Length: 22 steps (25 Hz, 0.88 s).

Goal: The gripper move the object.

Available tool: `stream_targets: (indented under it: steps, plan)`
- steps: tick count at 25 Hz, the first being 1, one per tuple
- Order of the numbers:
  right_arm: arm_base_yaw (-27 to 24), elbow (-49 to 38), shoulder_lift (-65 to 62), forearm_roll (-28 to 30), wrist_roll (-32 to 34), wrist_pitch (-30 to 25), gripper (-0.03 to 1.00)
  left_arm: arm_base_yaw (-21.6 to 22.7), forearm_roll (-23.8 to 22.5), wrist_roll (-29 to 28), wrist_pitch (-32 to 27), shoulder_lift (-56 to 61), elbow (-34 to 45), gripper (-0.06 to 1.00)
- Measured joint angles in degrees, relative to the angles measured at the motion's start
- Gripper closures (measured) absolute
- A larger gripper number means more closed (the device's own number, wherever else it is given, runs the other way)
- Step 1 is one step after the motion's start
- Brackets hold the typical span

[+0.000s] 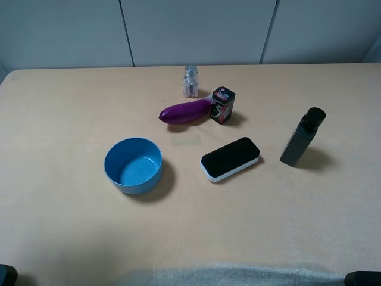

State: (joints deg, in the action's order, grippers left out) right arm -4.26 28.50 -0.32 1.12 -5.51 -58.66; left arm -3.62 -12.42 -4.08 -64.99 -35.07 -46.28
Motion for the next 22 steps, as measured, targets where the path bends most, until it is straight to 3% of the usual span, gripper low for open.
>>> stream_targets:
  steps: [7,22]
  plan:
    - [0.0,0.0,0.0,0.0,0.0,0.0,0.27,0.0,1.8,0.0,0.0,15.7,11.6,0.21]
    - [0.0,0.0,0.0,0.0,0.0,0.0,0.27,0.0,9.3,0.1,3.5,33.8,17.7,0.21]
